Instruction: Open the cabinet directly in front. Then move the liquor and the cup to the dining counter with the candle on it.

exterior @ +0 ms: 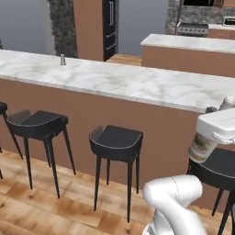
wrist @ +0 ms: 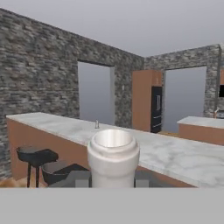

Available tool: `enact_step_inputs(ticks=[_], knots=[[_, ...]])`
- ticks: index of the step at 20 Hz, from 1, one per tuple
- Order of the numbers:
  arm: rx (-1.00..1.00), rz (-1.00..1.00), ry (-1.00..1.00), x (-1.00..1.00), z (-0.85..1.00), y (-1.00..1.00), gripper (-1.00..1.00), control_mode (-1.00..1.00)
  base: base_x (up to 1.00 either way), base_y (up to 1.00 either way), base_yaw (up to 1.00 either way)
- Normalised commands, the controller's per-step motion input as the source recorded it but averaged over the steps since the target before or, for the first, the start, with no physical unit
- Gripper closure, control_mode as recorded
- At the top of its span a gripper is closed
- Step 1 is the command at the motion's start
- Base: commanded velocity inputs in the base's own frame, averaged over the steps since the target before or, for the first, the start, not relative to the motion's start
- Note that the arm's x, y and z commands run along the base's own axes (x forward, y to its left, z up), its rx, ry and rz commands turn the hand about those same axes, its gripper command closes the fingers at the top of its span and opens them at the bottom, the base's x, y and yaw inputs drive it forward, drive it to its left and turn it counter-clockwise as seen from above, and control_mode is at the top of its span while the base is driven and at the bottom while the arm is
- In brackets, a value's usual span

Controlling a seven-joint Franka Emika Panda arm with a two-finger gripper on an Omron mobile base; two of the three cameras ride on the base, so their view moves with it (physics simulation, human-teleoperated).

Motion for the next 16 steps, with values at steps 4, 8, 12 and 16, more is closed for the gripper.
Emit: enact_step_inputs(ticks=[4, 8, 12, 16], knots=[[0.0, 0.0, 0.0, 0.0, 0.0, 0.0, 1.0, 1.0, -0.39, 0.8, -0.34], [0.0, 0.0, 0.0, 0.0, 0.0, 0.0, 1.0, 1.0, -0.43, 0.9, -0.32], [0.0, 0.0, 0.0, 0.0, 0.0, 0.0, 1.0, 1.0, -0.25, 0.93, -0.31], [0.0, 0.0, 0.0, 0.0, 0.0, 0.0, 1.0, 1.0, 0.23, 0.95, -0.23]])
